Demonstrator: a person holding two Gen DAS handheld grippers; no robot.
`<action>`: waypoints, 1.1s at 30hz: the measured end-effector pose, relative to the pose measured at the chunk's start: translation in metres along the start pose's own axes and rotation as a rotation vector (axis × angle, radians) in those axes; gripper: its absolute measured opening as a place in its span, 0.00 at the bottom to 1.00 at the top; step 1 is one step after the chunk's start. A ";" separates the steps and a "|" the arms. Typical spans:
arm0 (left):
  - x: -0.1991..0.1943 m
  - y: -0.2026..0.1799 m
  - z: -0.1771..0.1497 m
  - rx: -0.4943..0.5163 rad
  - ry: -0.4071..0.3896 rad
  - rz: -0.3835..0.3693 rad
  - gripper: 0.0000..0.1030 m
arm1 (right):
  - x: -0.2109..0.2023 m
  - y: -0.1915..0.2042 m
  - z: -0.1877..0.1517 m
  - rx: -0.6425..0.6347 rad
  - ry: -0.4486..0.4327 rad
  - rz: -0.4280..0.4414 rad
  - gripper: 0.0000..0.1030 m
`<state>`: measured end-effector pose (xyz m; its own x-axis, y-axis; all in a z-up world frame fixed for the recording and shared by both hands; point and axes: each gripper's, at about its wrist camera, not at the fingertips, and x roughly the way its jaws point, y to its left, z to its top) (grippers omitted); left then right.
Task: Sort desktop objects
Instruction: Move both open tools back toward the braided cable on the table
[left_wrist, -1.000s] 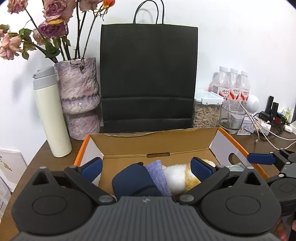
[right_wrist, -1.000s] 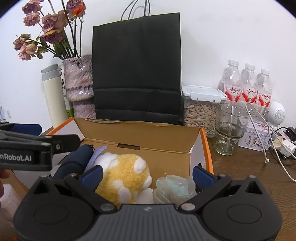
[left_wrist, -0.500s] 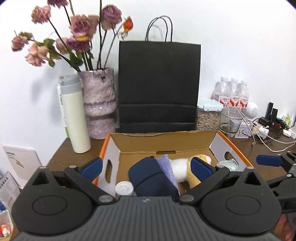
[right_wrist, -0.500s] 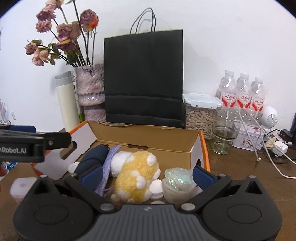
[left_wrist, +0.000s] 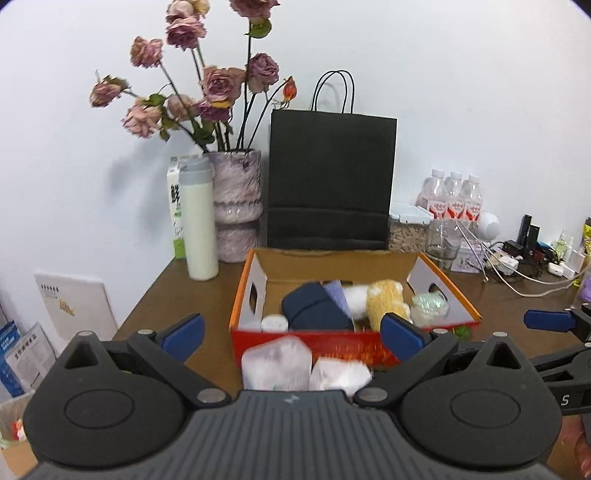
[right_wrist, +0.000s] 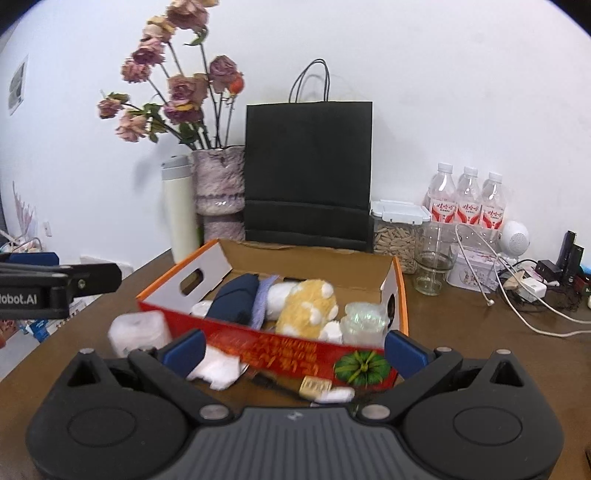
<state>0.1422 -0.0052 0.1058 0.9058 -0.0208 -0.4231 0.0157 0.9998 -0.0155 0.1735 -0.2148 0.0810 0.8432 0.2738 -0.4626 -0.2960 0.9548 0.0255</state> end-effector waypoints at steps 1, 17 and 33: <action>-0.006 0.001 -0.004 0.000 0.005 0.001 1.00 | -0.007 0.002 -0.004 -0.001 0.000 -0.001 1.00; -0.041 0.016 -0.068 -0.010 0.097 -0.029 1.00 | -0.052 0.016 -0.069 -0.026 0.075 -0.003 1.00; 0.030 -0.015 -0.105 0.054 0.269 -0.071 1.00 | -0.002 -0.003 -0.123 -0.017 0.243 -0.005 1.00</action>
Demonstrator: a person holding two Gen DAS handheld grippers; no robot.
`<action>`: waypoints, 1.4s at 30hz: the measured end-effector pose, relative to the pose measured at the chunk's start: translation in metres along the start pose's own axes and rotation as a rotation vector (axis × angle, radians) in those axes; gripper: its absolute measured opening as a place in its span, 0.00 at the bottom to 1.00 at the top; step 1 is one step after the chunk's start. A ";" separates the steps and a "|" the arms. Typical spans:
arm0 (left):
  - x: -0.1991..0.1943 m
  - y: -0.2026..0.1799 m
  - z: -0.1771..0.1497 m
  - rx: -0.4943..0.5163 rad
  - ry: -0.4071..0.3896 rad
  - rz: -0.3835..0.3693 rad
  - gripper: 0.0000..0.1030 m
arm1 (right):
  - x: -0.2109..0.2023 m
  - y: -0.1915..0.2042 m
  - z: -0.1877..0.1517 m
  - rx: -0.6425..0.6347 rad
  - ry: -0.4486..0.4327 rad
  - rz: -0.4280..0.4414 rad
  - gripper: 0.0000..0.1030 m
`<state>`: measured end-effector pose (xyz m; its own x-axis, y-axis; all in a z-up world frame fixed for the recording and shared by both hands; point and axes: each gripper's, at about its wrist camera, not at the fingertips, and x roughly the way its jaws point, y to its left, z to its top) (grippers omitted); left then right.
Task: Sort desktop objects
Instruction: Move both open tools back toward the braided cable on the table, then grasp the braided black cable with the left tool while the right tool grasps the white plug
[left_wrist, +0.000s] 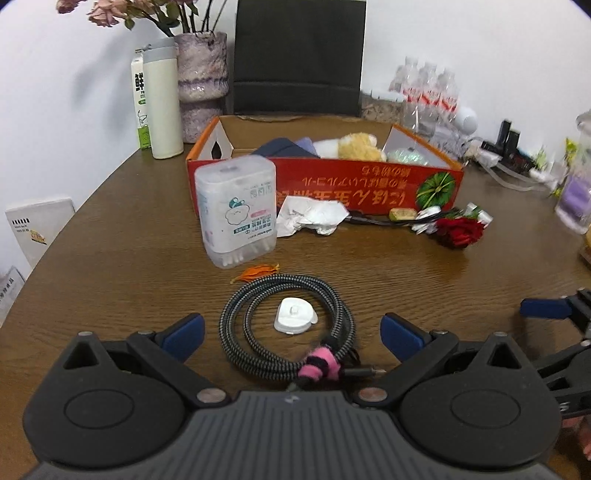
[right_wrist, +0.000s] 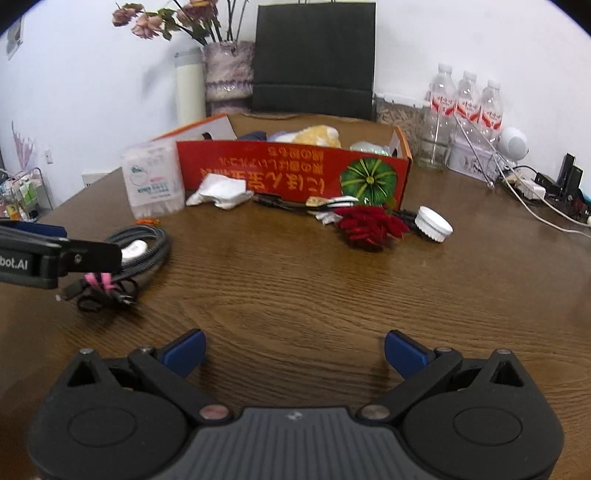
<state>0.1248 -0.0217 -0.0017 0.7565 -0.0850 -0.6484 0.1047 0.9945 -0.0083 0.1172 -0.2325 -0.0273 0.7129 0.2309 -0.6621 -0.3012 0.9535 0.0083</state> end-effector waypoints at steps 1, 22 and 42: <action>0.006 -0.001 0.000 0.008 0.012 0.015 1.00 | 0.002 -0.003 0.000 0.011 -0.005 0.009 1.00; 0.033 0.004 -0.009 -0.018 -0.006 0.049 1.00 | 0.020 -0.010 0.014 0.047 -0.025 -0.021 1.00; 0.030 0.004 -0.009 -0.022 -0.026 0.054 0.90 | 0.020 -0.010 0.014 0.046 -0.025 -0.023 1.00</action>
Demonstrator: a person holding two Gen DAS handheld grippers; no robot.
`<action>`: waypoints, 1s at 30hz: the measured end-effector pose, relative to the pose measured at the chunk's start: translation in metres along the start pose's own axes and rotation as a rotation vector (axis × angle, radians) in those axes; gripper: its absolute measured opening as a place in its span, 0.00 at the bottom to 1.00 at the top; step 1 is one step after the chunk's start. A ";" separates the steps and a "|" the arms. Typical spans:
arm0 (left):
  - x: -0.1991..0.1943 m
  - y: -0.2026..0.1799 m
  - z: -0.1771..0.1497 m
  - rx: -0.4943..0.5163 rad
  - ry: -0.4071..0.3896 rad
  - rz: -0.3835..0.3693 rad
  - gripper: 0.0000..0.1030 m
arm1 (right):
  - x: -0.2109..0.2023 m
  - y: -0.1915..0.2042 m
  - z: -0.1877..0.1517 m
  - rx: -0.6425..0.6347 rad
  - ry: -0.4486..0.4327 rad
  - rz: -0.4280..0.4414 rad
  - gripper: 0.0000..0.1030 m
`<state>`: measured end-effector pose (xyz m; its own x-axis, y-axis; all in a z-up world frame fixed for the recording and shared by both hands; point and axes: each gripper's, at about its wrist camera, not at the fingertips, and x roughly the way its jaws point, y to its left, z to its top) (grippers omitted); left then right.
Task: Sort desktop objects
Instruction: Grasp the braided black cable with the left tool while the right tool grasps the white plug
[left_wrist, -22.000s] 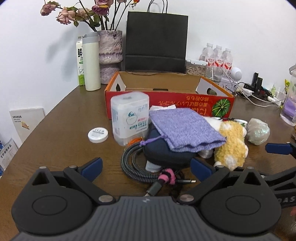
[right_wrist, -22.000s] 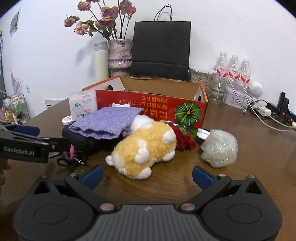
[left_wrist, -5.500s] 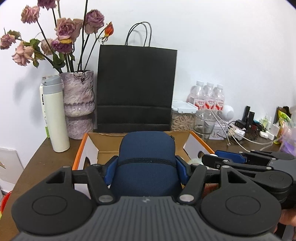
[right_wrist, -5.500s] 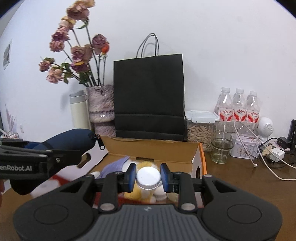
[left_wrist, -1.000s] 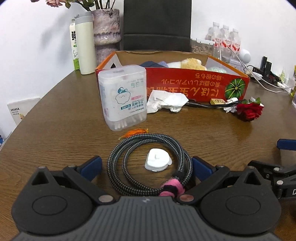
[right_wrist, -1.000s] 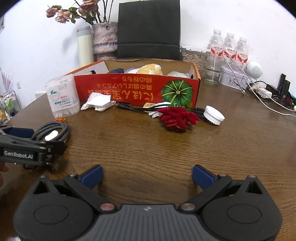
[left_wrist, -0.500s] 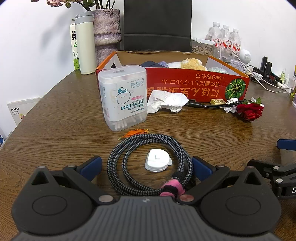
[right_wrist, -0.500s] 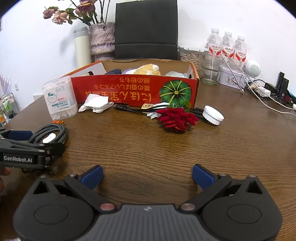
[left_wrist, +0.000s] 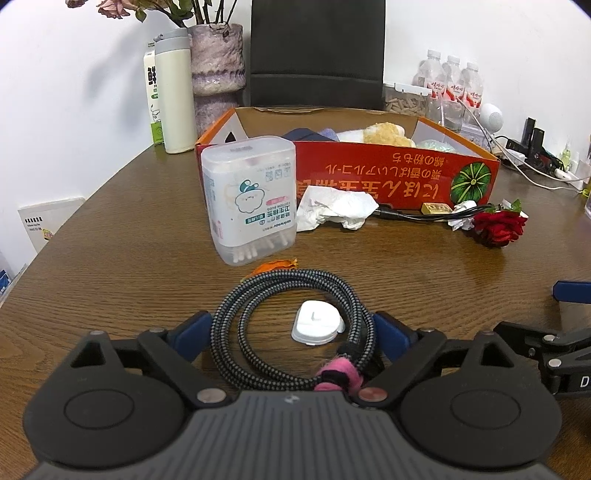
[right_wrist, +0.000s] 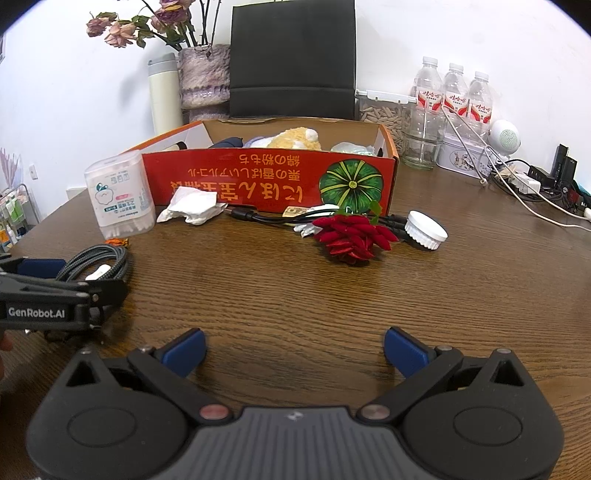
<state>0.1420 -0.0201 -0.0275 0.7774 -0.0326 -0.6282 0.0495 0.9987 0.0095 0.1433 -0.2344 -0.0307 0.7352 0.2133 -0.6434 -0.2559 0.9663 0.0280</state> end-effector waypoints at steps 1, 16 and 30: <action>-0.001 0.000 0.000 -0.001 -0.002 -0.004 0.90 | 0.000 0.000 0.000 0.000 0.000 0.000 1.00; -0.053 0.043 0.008 -0.052 -0.131 -0.002 0.90 | 0.000 0.038 0.009 -0.033 -0.029 0.102 0.95; -0.062 0.109 -0.009 -0.140 -0.125 0.047 0.90 | 0.030 0.131 0.038 -0.150 0.010 0.215 0.60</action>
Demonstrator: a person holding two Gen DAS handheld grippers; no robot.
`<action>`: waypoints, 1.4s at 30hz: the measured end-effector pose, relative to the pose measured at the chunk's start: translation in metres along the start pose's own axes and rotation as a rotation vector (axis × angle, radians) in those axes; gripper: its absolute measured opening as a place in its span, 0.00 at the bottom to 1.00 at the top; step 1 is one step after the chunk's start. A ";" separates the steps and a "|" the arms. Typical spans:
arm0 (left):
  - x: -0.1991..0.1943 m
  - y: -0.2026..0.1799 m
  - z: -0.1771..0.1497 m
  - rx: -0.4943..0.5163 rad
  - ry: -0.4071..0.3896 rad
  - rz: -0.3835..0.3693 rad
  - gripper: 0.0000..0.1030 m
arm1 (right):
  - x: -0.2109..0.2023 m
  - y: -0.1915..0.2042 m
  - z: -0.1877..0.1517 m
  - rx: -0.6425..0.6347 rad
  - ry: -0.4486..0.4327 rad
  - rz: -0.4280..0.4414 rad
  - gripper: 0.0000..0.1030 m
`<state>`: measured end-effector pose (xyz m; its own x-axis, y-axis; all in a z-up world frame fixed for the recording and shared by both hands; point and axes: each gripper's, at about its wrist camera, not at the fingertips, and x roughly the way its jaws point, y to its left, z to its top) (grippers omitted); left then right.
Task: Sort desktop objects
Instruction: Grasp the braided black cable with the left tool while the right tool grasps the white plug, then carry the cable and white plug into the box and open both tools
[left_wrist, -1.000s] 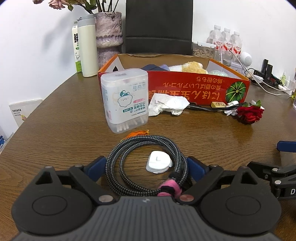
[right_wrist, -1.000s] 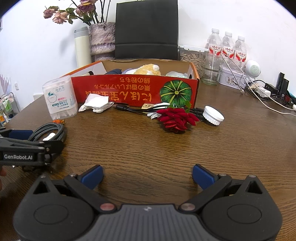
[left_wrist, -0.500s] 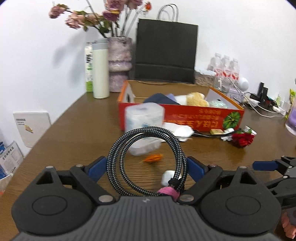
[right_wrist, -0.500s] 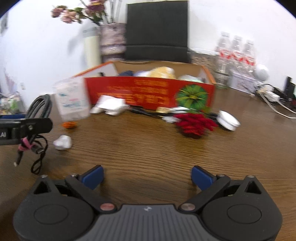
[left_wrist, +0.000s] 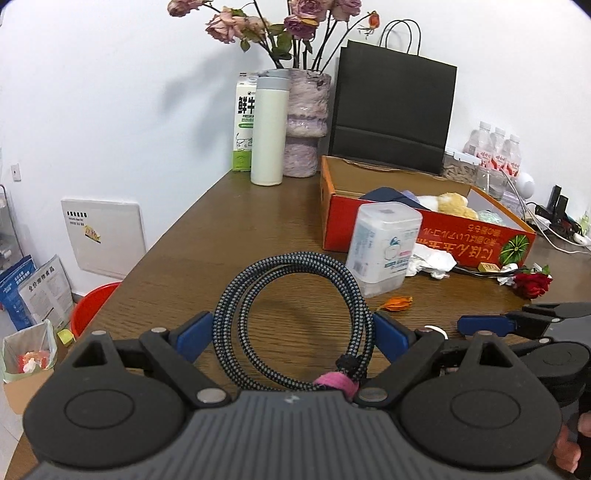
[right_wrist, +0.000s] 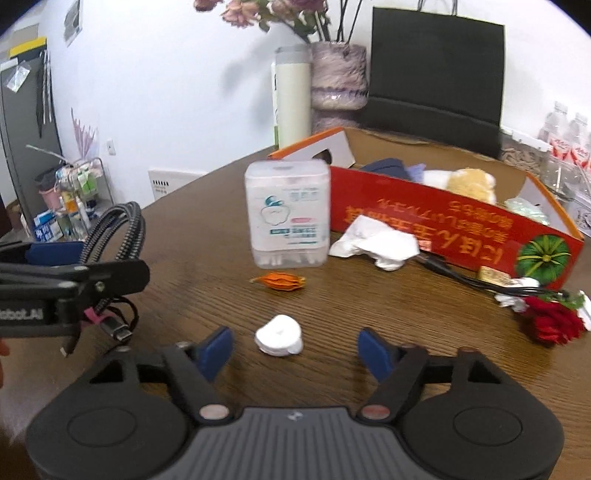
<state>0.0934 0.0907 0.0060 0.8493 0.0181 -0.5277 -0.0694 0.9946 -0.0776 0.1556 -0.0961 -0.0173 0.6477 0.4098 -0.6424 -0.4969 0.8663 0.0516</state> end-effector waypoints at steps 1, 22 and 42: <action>0.001 0.001 -0.001 -0.003 -0.001 -0.002 0.90 | 0.001 0.003 0.001 -0.008 -0.005 -0.010 0.57; -0.005 -0.017 0.033 0.008 -0.096 -0.047 0.90 | -0.021 -0.009 0.011 -0.001 -0.087 -0.025 0.26; 0.025 -0.087 0.116 0.084 -0.177 -0.168 0.90 | -0.060 -0.096 0.072 0.067 -0.273 -0.137 0.26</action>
<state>0.1815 0.0167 0.0971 0.9241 -0.1374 -0.3566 0.1174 0.9901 -0.0773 0.2059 -0.1835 0.0710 0.8417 0.3421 -0.4179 -0.3615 0.9317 0.0346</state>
